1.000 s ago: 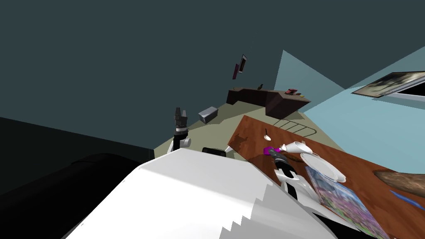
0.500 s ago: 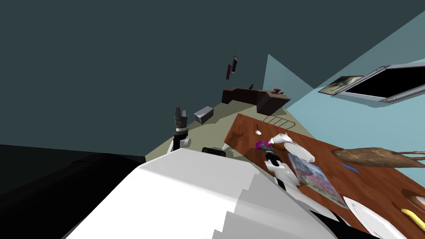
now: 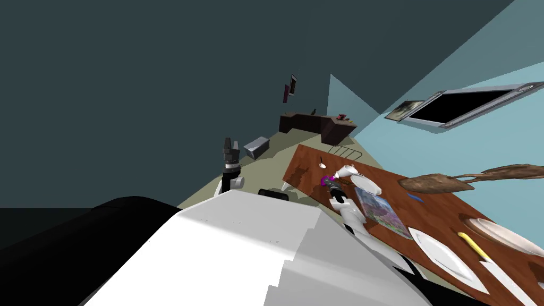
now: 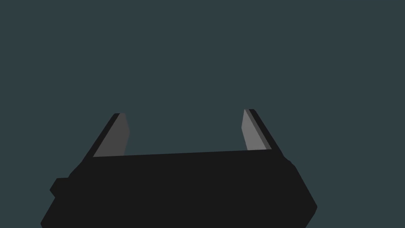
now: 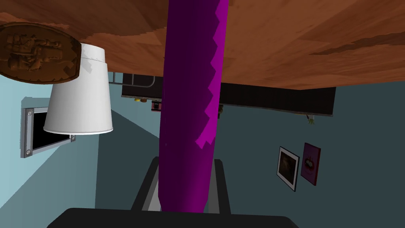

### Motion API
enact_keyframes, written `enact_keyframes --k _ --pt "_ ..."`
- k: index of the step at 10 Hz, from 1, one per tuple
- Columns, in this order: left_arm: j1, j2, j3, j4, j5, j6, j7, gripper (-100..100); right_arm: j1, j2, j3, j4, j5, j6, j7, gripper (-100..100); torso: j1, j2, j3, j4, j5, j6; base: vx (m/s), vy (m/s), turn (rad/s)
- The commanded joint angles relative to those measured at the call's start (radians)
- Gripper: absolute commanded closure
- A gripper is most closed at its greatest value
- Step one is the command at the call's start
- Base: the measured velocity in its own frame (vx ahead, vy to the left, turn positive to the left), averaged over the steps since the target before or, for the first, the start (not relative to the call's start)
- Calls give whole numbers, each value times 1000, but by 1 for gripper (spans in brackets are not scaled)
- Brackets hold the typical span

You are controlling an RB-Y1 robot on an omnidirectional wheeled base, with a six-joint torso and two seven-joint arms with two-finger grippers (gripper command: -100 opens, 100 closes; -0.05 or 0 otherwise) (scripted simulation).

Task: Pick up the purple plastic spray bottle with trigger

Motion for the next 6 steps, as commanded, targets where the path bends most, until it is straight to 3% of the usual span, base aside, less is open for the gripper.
enact_keyframes --k 1,2,3,4,5,6 --pt "0 0 0 0 0 0 0 0 -11 31 48 -50 8 50 -1 100 0 0 0 0 0 0 -12 -43 -219" --pt "0 0 0 0 0 0 0 0 -25 60 80 -110 15 86 1 100 -1 0 0 0 -1 1 -37 -75 -373" --pt "0 0 0 0 0 0 0 0 -25 60 91 -110 15 98 1 100 -4 1 1 0 0 3 -25 -74 -149" --pt "0 0 0 0 0 0 0 0 -39 88 135 -160 22 133 3 100 -3 1 1 0 -1 0 -13 -84 -281" --pt "0 0 0 0 0 0 0 0 -39 89 132 -134 22 129 3 100 -4 0 -1 -1 -2 1 -8 -49 -84" --pt "0 0 0 0 0 0 0 0 -39 89 135 -144 22 137 3 100 -2 0 -1 -1 -1 0 -4 -17 33"
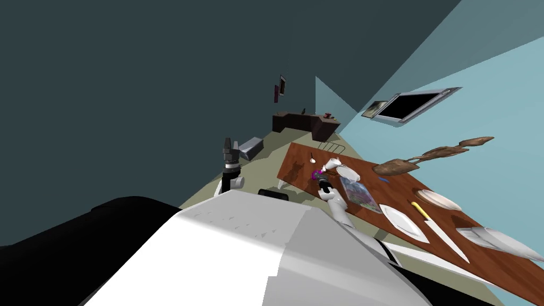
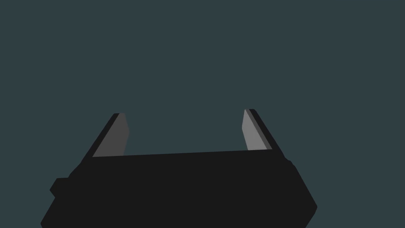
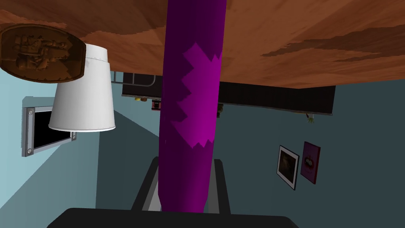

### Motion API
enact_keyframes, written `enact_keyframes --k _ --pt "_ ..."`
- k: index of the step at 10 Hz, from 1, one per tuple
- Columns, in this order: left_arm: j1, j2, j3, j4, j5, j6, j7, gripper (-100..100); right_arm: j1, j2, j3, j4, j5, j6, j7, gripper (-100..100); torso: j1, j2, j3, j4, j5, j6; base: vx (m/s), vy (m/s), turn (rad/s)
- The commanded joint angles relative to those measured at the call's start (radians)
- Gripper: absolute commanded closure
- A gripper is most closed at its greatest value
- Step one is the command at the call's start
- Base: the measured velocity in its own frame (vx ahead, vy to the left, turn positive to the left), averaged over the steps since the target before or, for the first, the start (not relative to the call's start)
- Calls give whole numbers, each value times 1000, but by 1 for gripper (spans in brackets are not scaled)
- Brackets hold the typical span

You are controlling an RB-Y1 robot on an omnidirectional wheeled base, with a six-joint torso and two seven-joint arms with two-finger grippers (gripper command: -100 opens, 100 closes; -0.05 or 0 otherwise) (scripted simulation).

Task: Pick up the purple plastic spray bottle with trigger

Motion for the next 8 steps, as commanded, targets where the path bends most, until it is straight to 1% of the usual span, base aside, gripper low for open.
enact_keyframes --k 1,2,3,4,5,6,7,8 --pt "0 0 0 0 0 0 0 0 -1 -2 14 -31 0 27 -14 100 0 0 0 0 0 0 -1 1 24" --pt "0 0 0 0 0 0 0 0 -15 27 58 -79 7 72 -11 100 1 -1 0 0 1 0 -9 -35 -256" --pt "0 0 0 0 0 0 0 0 -29 56 86 -115 14 95 -9 100 0 0 0 0 0 2 -18 -82 -397" --pt "0 0 0 0 0 0 0 0 -29 56 87 -85 14 97 -9 100 -3 0 0 0 0 2 -9 -74 -100" --pt "0 0 0 0 0 0 0 0 -29 56 101 -115 14 118 -9 100 -3 0 0 0 -1 2 -7 -40 26" --pt "0 0 0 0 0 0 0 0 -29 56 101 -130 14 118 -9 100 -2 0 0 0 0 1 -3 -10 18" --pt "0 0 0 0 0 0 0 0 -33 66 86 -109 19 109 1 100 1 0 0 0 0 0 0 0 0" --pt "0 0 0 0 0 0 0 0 -33 67 86 -111 20 109 2 0 1 0 0 0 0 1 0 0 0"
